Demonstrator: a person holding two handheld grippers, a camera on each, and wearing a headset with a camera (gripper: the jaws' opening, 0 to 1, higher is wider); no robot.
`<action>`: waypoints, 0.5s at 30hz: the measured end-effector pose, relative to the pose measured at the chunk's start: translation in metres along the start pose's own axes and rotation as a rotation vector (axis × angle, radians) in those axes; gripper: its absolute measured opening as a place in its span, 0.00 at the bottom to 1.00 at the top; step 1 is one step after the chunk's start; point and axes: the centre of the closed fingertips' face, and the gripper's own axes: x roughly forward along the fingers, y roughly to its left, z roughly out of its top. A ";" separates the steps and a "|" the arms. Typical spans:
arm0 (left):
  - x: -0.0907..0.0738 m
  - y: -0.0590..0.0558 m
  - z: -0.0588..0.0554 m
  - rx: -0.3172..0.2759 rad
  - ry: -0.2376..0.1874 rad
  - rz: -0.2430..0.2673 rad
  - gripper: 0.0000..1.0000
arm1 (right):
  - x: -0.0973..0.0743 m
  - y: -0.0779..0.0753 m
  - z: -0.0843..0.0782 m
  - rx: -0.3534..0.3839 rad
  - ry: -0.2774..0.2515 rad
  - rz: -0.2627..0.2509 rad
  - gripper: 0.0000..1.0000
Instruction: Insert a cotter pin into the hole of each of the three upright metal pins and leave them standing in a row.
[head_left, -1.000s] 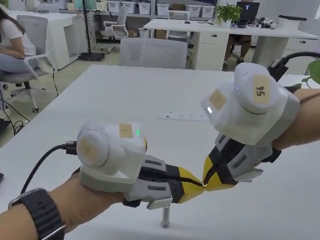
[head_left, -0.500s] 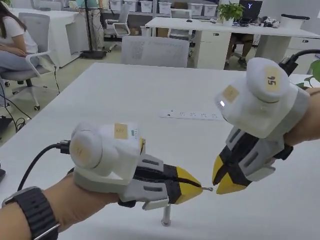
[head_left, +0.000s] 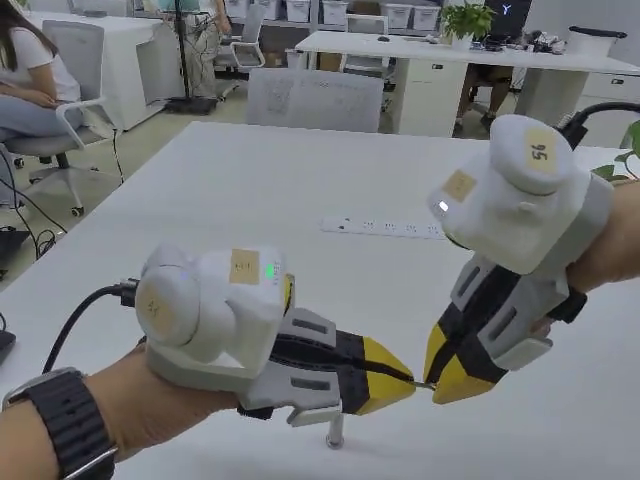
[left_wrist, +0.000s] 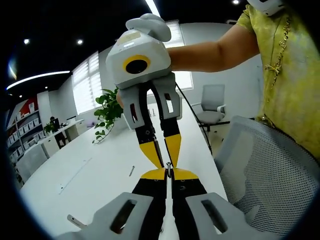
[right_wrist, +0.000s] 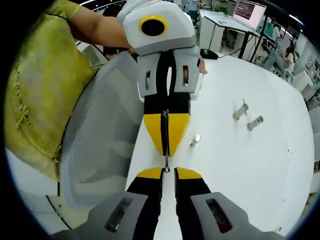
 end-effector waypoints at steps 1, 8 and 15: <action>0.000 0.000 0.000 0.009 0.002 0.001 0.00 | 0.000 0.000 0.000 0.001 0.000 0.004 0.10; 0.000 -0.006 0.008 0.061 -0.010 -0.021 0.00 | 0.002 0.007 0.001 0.013 -0.010 0.041 0.09; 0.001 -0.008 0.008 0.078 -0.004 -0.036 0.00 | 0.001 0.013 0.005 0.010 -0.036 0.071 0.09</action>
